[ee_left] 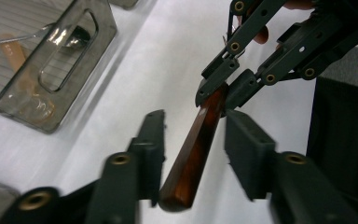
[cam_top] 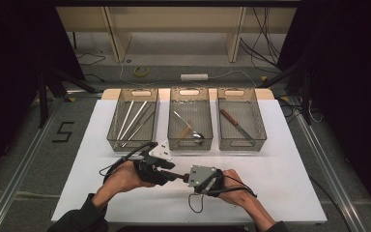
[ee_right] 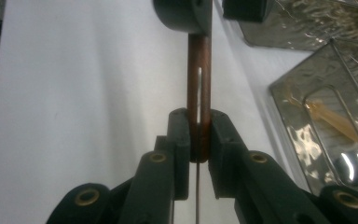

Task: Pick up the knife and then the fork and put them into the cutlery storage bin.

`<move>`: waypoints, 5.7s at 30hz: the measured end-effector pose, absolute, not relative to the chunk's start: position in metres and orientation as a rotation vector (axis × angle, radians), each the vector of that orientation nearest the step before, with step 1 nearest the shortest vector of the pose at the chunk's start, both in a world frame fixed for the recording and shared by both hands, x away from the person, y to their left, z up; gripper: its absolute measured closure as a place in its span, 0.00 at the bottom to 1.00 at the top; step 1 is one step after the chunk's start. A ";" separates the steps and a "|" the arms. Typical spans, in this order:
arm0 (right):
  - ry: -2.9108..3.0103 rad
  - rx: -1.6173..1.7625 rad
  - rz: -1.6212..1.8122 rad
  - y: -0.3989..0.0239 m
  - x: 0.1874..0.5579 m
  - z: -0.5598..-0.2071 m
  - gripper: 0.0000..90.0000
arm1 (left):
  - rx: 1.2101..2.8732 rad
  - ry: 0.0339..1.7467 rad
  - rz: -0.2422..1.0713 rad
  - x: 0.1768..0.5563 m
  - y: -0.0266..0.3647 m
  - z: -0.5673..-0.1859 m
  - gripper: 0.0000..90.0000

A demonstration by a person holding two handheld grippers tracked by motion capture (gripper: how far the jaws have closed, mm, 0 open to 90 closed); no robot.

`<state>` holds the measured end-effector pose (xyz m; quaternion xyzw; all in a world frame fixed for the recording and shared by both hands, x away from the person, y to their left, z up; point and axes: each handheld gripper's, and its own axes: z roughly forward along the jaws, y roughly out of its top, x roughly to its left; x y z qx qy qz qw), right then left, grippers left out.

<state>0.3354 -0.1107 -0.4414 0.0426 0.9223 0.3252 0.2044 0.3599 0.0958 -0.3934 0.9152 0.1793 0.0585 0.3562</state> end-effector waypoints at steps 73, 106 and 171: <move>2.348 0.970 1.109 -0.230 0.392 -0.396 0.90 | 1.870 0.791 0.300 0.332 0.170 -0.433 0.18; 2.257 1.129 1.061 -0.233 0.471 -0.350 0.90 | 1.857 0.768 0.299 0.328 0.170 -0.431 0.16; 2.148 1.380 0.853 -0.246 0.527 -0.408 0.90 | 1.851 0.762 0.306 0.326 0.168 -0.430 0.16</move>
